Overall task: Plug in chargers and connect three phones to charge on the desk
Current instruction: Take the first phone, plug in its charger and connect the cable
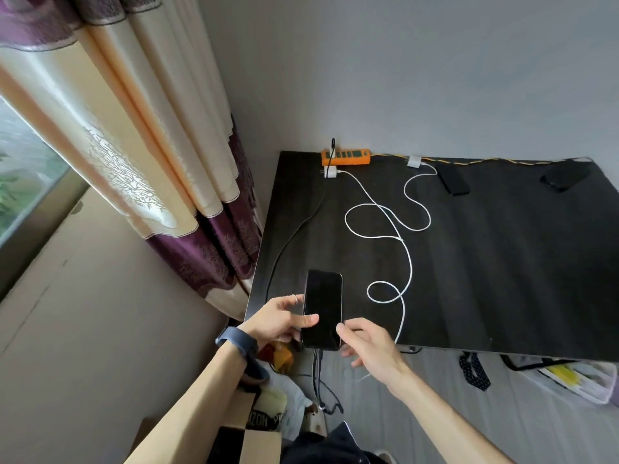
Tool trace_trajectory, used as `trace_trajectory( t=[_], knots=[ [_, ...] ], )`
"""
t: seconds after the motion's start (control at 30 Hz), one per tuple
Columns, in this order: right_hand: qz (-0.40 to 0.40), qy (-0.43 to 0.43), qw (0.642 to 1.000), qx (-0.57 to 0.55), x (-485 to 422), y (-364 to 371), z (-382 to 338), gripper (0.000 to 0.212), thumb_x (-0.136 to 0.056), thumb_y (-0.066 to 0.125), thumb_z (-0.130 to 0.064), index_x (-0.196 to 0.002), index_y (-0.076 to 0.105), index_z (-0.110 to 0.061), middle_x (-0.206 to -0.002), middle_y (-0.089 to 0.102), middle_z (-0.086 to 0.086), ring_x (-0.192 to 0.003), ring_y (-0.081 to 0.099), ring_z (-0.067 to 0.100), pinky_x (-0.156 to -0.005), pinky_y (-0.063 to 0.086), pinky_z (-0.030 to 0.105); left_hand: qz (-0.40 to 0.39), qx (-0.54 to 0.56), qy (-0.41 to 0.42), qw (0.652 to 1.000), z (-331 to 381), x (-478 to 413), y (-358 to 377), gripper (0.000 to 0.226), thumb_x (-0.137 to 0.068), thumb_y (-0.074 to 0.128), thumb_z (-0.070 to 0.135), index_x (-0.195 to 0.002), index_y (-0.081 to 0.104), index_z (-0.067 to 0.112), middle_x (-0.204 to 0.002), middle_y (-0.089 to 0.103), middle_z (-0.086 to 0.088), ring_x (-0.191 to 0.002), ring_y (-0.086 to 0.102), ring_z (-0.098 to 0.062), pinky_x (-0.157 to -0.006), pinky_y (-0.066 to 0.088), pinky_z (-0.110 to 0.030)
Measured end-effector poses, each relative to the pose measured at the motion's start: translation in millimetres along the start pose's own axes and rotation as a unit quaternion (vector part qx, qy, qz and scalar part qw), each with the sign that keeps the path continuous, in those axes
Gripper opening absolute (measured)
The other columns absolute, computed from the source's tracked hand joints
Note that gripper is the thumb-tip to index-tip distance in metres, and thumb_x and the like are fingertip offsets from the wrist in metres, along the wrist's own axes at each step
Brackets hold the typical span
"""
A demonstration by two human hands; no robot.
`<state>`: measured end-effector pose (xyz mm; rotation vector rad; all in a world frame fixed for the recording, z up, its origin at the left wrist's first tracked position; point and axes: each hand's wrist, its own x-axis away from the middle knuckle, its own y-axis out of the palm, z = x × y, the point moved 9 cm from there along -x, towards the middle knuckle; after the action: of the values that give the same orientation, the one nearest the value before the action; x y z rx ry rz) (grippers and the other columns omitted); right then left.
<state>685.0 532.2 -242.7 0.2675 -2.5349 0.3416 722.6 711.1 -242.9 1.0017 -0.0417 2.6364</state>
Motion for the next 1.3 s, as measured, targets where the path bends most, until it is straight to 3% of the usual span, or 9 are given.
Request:
trace_trajectory(
  t=[0.3, 0.4, 0.5, 0.67, 0.77, 0.97, 1.07, 1.17, 1.3],
  knots=[
    [-0.112, 0.098, 0.989, -0.023, -36.7, 85.0, 17.3, 0.026, -0.093, 0.069, -0.027, -0.104, 0.062, -0.004, -0.097, 0.071, 0.010, -0.074, 0.070, 0.020, -0.056, 0.050, 0.024, -0.078, -0.179, -0.156, 0.968, -64.2, 12.8, -62.6, 0.038, -0.080, 0.077, 0.033, -0.109, 0.059, 0.016, -0.078, 0.066, -0.001, -0.057, 0.062, -0.011, -0.057, 0.042, -0.023],
    [-0.114, 0.103, 0.988, 0.002, -50.3, 101.3, 21.2, 0.022, -0.094, 0.066, -0.026, -0.101, 0.062, -0.006, -0.093, 0.069, 0.008, -0.071, 0.068, 0.019, -0.059, 0.051, 0.028, -0.011, -0.180, -0.162, 0.970, -73.8, 10.2, -86.2, 0.029, -0.090, 0.068, 0.034, -0.111, 0.058, 0.017, -0.082, 0.066, 0.000, -0.062, 0.065, -0.013, -0.062, 0.046, -0.024],
    [-0.067, 0.082, 0.991, 0.079, -71.3, 100.9, 21.1, 0.011, -0.095, 0.061, -0.027, -0.092, 0.058, -0.018, -0.088, 0.072, 0.005, -0.067, 0.063, 0.017, -0.060, 0.048, 0.029, 0.164, -0.197, -0.074, 0.964, -71.3, -2.4, -122.7, 0.035, -0.094, 0.061, 0.031, -0.127, 0.058, 0.019, -0.110, 0.071, -0.005, -0.096, 0.069, -0.022, -0.074, 0.046, -0.025],
    [0.019, 0.055, 0.967, 0.248, -103.0, 86.1, 13.1, 0.020, -0.097, 0.053, -0.037, -0.091, 0.051, -0.018, -0.074, 0.070, 0.000, -0.074, 0.064, 0.022, -0.065, 0.044, 0.032, 0.235, -0.353, -0.003, 0.905, -73.6, -27.4, -136.2, 0.063, -0.090, 0.060, 0.032, -0.148, 0.039, 0.019, -0.149, 0.046, -0.008, -0.135, 0.044, -0.029, -0.110, 0.036, -0.033],
    [0.023, 0.096, 0.977, 0.191, -127.3, 83.6, 23.3, 0.013, -0.097, 0.053, -0.035, -0.093, 0.056, -0.023, -0.086, 0.072, 0.000, -0.074, 0.066, 0.019, -0.069, 0.050, 0.033, 0.205, -0.440, 0.023, 0.874, -82.2, -53.2, -127.7, 0.070, -0.093, 0.054, 0.023, -0.155, 0.021, 0.025, -0.162, 0.024, -0.006, -0.148, 0.024, -0.027, -0.119, 0.025, -0.036],
    [0.046, 0.213, 0.975, 0.032, -171.3, 74.9, 46.3, 0.015, -0.101, 0.054, -0.025, -0.087, 0.051, -0.018, -0.088, 0.055, 0.006, -0.059, 0.055, 0.017, -0.044, 0.041, 0.025, 0.146, -0.502, 0.007, 0.852, -110.5, -85.3, -121.1, 0.072, -0.098, 0.037, 0.009, -0.158, 0.001, 0.026, -0.166, -0.004, 0.008, -0.153, -0.006, -0.018, -0.123, 0.009, -0.046],
    [0.038, 0.196, 0.978, 0.054, -190.9, 76.2, 46.0, 0.012, -0.100, 0.055, -0.027, -0.107, 0.054, -0.017, -0.095, 0.059, 0.008, -0.064, 0.059, 0.018, -0.052, 0.053, 0.031, 0.167, -0.443, 0.000, 0.881, -121.5, -87.4, -114.1, 0.081, -0.092, 0.037, 0.000, -0.158, -0.004, 0.025, -0.165, -0.010, 0.009, -0.152, -0.012, -0.018, -0.122, 0.011, -0.052],
    [0.043, 0.125, 0.977, 0.167, -212.5, 78.4, 34.9, 0.021, -0.095, 0.058, -0.035, -0.110, 0.059, -0.020, -0.092, 0.072, 0.003, -0.083, 0.069, 0.029, -0.082, 0.060, 0.046, 0.198, -0.399, -0.013, 0.895, -120.5, -89.7, -105.6, 0.077, -0.096, 0.039, 0.008, -0.158, -0.003, 0.023, -0.165, -0.012, 0.007, -0.152, -0.014, -0.021, -0.120, 0.010, -0.059],
    [0.082, 0.072, 0.963, 0.246, -221.4, 82.9, 21.5, 0.012, -0.090, 0.060, -0.026, -0.102, 0.060, -0.030, -0.099, 0.075, -0.002, -0.090, 0.070, 0.027, -0.085, 0.056, 0.038, 0.225, -0.396, -0.046, 0.889, -118.9, -91.1, -97.5, 0.073, -0.099, 0.038, 0.022, -0.158, -0.005, 0.022, -0.164, -0.015, 0.008, -0.151, -0.016, -0.019, -0.119, 0.009, -0.058]
  ],
)
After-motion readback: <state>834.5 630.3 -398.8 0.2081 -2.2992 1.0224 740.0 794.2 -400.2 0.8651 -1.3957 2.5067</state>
